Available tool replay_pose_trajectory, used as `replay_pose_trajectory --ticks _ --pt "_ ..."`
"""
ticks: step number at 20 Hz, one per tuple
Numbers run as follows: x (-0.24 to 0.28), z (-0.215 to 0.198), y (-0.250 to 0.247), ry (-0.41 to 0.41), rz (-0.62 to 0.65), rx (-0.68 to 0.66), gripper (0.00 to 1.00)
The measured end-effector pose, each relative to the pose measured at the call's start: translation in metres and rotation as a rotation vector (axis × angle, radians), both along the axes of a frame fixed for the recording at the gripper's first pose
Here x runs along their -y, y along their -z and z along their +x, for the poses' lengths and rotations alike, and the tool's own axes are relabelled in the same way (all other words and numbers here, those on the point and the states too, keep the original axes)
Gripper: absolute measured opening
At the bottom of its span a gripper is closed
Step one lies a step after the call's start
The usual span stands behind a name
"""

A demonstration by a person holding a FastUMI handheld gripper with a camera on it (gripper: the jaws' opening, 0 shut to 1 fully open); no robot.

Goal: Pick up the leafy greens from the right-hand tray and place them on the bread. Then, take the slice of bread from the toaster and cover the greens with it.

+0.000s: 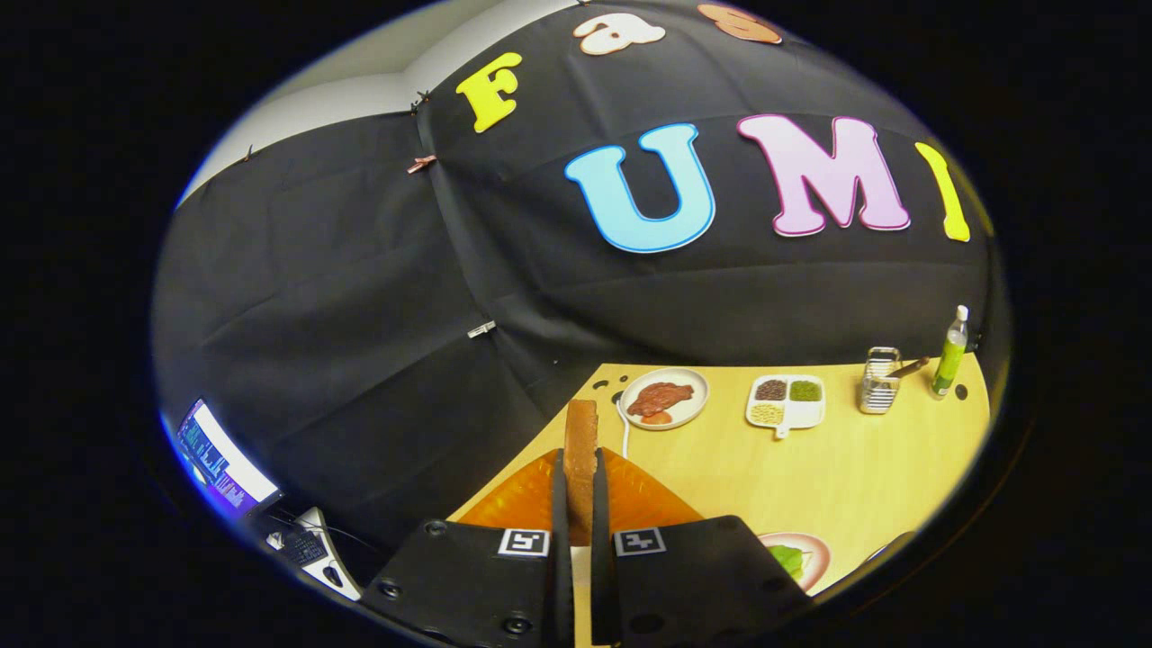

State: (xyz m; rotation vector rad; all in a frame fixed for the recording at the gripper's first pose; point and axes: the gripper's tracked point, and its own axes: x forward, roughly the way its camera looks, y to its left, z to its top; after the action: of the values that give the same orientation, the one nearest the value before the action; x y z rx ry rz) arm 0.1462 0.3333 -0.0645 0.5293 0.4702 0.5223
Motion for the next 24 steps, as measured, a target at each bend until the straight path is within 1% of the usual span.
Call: replay_pose_trajectory --ticks 3,7,14,19,21,24 --pt "0.04 -0.007 0.01 0.041 -0.022 -0.002 0.11" --pt "0.084 -0.021 0.038 0.091 -0.047 -0.044 0.12" --pt "0.131 -0.045 0.093 0.161 -0.093 -0.129 0.11" --pt "0.138 -0.059 0.133 0.194 -0.113 -0.195 0.12" --pt "0.127 -0.067 0.148 0.191 -0.1 -0.228 0.12" --pt "0.106 -0.076 0.169 0.191 -0.045 -0.28 0.12"
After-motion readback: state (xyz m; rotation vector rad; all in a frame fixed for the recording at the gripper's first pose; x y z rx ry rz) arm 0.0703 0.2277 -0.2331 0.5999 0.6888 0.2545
